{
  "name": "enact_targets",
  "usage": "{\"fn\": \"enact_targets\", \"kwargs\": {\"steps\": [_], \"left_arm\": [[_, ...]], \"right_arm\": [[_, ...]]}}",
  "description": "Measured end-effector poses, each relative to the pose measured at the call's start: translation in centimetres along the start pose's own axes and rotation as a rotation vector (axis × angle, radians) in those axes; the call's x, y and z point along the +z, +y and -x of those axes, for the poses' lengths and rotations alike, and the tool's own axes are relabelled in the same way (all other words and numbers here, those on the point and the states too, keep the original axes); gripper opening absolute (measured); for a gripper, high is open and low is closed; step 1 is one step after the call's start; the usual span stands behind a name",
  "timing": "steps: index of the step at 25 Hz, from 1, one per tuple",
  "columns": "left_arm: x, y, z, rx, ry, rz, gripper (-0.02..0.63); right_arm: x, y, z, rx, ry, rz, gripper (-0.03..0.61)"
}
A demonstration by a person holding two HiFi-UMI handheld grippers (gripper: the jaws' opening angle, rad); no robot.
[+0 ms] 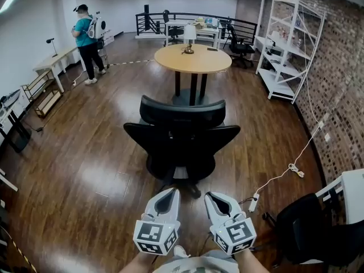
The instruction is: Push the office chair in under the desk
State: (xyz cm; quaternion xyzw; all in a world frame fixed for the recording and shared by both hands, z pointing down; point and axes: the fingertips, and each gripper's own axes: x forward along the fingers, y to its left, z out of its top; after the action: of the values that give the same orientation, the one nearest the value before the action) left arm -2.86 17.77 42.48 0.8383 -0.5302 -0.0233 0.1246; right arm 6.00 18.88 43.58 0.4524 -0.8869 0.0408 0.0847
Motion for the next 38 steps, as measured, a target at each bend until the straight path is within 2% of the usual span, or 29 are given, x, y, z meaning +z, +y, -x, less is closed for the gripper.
{"fn": "enact_targets", "kwargs": {"steps": [8, 15, 18, 21, 27, 32, 38], "left_arm": [[1.1, 1.7, -0.3, -0.003, -0.025, -0.008, 0.020], [2.5, 3.5, -1.6, -0.001, -0.035, -0.066, 0.023], [3.2, 5.0, -2.7, 0.006, -0.028, -0.100, 0.046], [4.3, 6.3, -3.9, 0.003, -0.012, -0.166, 0.098], [6.5, 9.9, -6.2, 0.008, 0.016, -0.301, 0.146], [6.9, 12.9, -8.9, 0.011, 0.081, -0.492, 0.181], [7.3, 17.1, -11.9, -0.007, 0.188, -0.625, 0.206]], "right_arm": [[1.0, -0.2, -1.0, 0.005, -0.011, 0.031, 0.020], [2.2, -1.7, -2.6, 0.024, -0.025, 0.088, 0.038], [3.1, -2.9, -3.6, 0.037, -0.031, 0.119, 0.055], [4.0, -4.1, -4.9, 0.057, -0.034, 0.166, 0.074], [5.4, -6.4, -7.6, 0.079, -0.020, 0.265, 0.103], [6.1, -9.2, -9.1, 0.098, 0.009, 0.359, 0.126], [6.6, -12.7, -11.3, 0.117, 0.063, 0.462, 0.166]]}}
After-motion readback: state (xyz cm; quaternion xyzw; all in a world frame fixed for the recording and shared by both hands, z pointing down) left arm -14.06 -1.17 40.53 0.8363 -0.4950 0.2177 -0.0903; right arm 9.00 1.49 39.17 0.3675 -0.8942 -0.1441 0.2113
